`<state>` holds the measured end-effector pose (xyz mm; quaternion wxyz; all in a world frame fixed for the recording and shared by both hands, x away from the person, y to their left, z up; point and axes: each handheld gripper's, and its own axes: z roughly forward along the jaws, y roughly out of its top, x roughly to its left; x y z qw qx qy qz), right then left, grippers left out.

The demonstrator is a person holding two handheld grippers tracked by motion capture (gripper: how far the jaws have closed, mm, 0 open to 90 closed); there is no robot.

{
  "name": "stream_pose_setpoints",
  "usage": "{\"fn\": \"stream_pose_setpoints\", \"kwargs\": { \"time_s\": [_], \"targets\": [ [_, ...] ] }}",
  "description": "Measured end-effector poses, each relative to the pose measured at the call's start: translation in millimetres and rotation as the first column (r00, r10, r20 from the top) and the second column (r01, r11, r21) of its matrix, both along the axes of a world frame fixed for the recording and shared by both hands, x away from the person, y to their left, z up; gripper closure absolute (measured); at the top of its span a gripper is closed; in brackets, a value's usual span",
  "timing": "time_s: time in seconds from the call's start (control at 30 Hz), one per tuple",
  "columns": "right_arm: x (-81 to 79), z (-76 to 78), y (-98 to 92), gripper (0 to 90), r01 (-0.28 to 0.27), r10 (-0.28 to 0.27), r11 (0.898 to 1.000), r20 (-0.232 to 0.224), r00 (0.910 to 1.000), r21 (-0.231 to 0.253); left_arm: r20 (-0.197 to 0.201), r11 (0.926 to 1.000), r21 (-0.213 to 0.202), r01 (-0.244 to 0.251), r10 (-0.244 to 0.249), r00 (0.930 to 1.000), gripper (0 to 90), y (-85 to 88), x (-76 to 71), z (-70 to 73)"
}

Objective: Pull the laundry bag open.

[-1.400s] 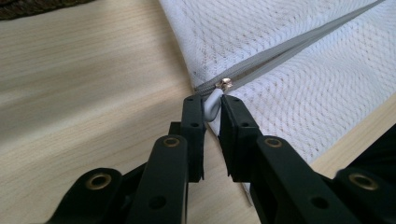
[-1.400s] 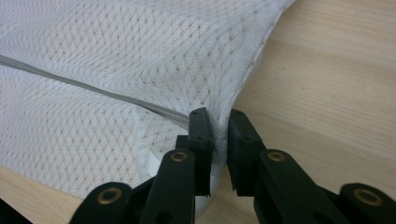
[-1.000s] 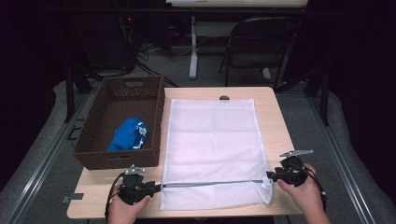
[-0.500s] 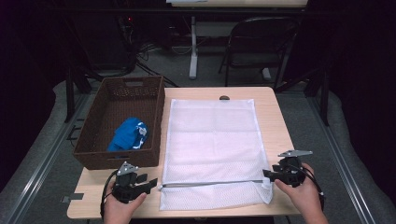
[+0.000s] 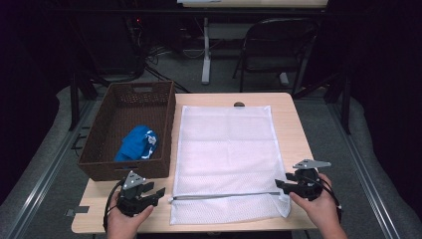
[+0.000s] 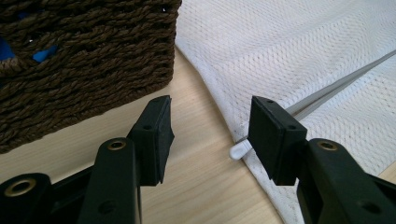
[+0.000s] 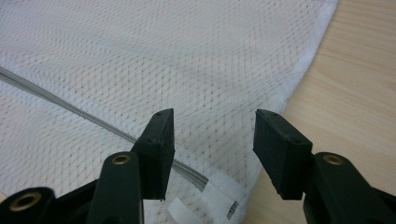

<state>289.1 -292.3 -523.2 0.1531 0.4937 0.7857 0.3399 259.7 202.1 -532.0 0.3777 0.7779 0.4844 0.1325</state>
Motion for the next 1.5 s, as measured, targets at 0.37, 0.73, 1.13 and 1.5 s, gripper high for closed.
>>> {"fn": "stream_pose_setpoints", "kwargs": {
  "time_s": [0.37, 0.73, 1.13, 1.5],
  "targets": [
    [-2.6, -6.2, 23.5, 53.6, -0.121, 0.123, 0.991, 0.045, 0.9913, -0.051, 0.025, 0.9999, 0.004, 0.016, -0.016, 0.9995, 50.1, -1.2, -0.2, -0.7],
    [-7.4, -7.4, 47.4, 59.8, -0.216, 0.217, 0.976, 0.045, 0.9751, -0.023, 0.028, 0.9977, -0.044, 0.053, -0.052, 0.9983, 57.0, -3.1, -1.6, -2.8],
    [-7.3, -12.7, 66.6, 65.5, -0.262, 0.262, 0.965, 0.073, 0.9624, -0.01, 0.032, 0.9972, -0.037, 0.064, -0.063, 0.9975, 58.1, -6.6, -2.0, -5.0],
    [-3.5, -18.0, 82.0, 66.7, -0.316, 0.315, 0.949, 0.095, 0.9444, 0.001, 0.027, 0.9969, -0.028, 0.073, -0.072, 0.997, 58.2, -8.2, -1.7, -6.3]
  ]
}}
